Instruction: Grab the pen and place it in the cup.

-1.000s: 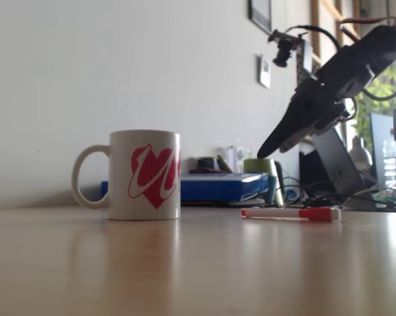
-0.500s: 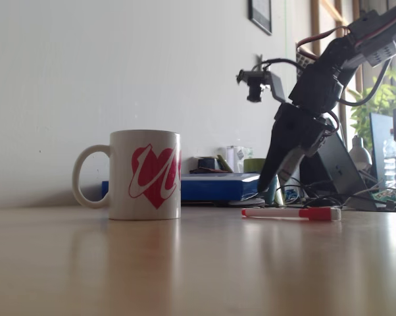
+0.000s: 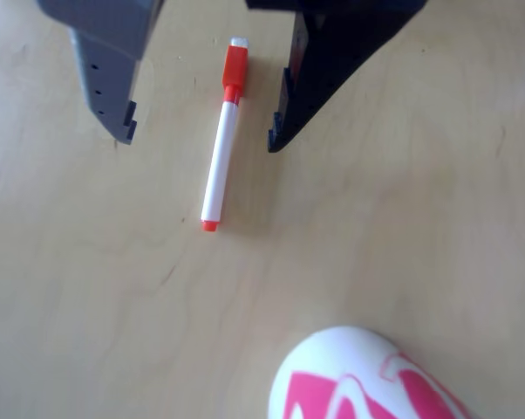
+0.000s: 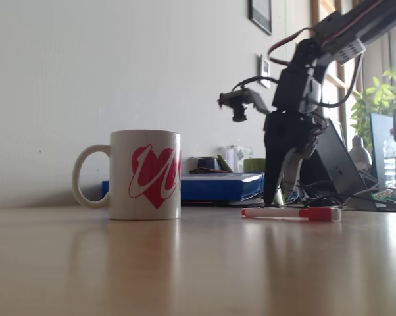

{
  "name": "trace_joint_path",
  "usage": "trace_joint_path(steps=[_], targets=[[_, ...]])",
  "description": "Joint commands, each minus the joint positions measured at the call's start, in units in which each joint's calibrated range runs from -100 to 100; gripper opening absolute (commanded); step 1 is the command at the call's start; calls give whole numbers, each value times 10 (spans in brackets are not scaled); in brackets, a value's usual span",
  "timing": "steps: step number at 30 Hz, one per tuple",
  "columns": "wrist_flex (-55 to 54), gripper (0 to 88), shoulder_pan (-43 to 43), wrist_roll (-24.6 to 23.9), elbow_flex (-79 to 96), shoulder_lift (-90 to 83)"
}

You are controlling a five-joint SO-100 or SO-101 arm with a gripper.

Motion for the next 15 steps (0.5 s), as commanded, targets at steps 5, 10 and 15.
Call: trace_joint_path(steps=[5,10,15], targets=[[69,359,8,-16,-126,108],[113,358,17,-24,-174,162],[147,358,19,-42,-205,203]])
